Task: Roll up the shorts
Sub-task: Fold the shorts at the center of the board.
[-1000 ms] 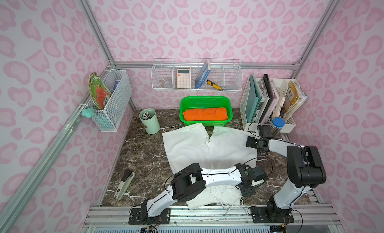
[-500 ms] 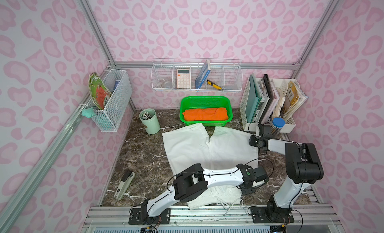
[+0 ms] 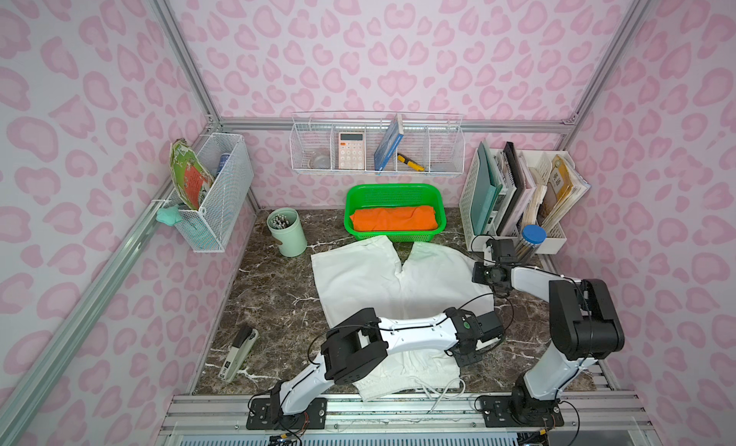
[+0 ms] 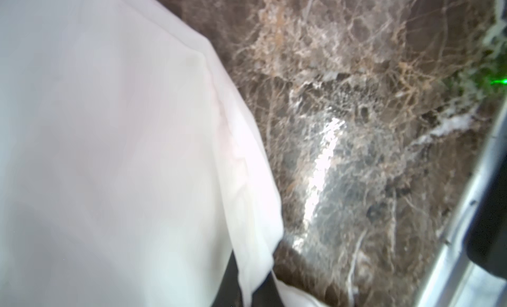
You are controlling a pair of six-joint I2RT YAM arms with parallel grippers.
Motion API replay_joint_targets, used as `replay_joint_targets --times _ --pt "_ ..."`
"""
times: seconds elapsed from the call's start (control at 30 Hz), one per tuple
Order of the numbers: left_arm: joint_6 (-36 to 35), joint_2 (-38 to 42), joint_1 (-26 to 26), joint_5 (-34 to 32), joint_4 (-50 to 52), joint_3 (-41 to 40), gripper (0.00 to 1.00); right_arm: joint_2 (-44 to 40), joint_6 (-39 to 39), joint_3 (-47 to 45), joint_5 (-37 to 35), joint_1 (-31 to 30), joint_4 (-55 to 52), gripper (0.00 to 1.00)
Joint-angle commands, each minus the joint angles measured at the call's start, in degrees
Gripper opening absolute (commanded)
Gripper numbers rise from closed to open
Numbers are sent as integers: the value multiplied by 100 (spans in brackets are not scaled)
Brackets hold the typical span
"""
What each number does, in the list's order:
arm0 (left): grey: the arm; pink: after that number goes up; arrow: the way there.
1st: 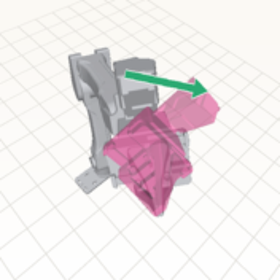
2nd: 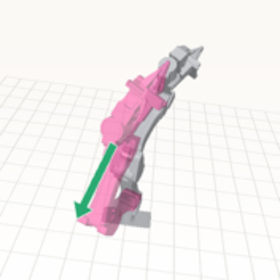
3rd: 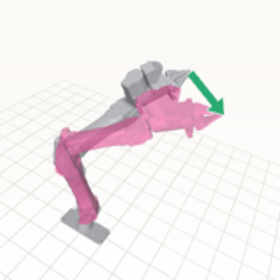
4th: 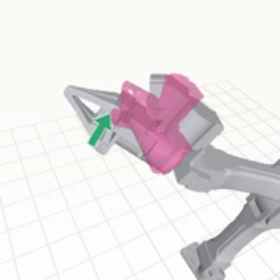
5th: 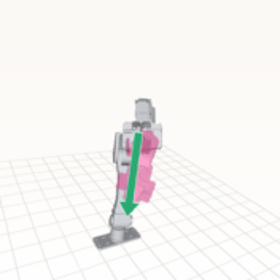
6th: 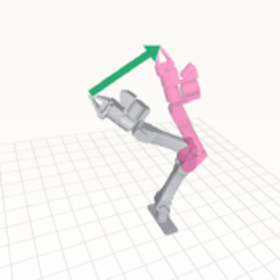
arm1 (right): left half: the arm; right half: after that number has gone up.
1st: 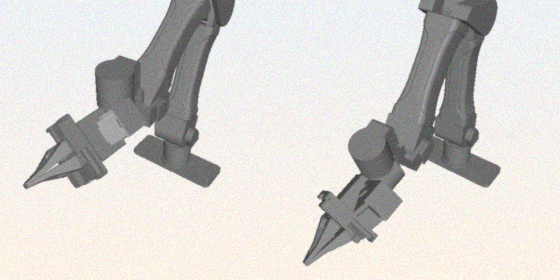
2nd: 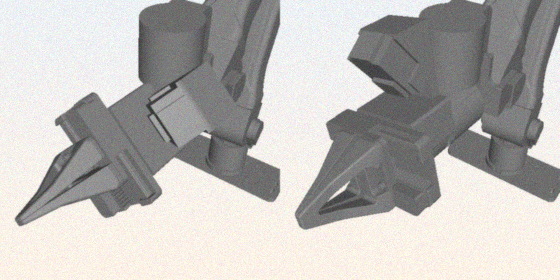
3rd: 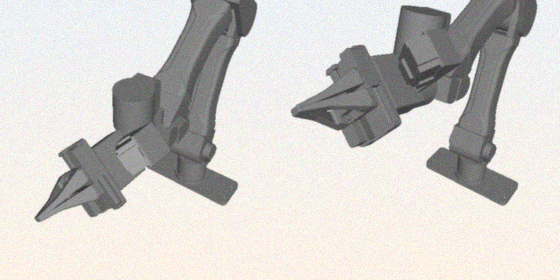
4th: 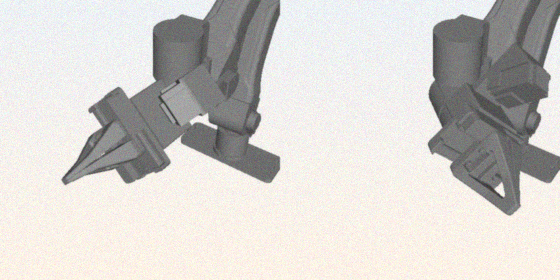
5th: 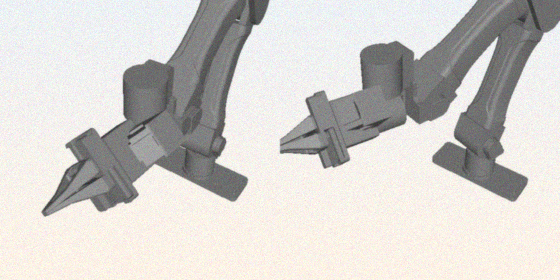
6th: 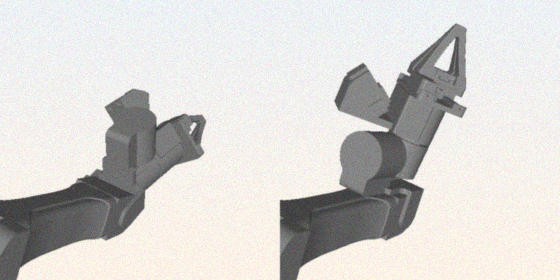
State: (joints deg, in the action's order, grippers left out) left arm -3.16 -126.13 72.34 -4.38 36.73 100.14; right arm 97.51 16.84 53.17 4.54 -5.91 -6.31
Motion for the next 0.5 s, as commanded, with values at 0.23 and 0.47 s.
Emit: replay_joint_targets --times 0.23,0.47 --pt "158 1587 -132 -732 -1381 -1240 0 -866 -526 652 467 -840 -330 0" --pt "679 2811 -322 -1277 -1659 -2382 0 -806 -796 1370 1351 -1778 -201 0"
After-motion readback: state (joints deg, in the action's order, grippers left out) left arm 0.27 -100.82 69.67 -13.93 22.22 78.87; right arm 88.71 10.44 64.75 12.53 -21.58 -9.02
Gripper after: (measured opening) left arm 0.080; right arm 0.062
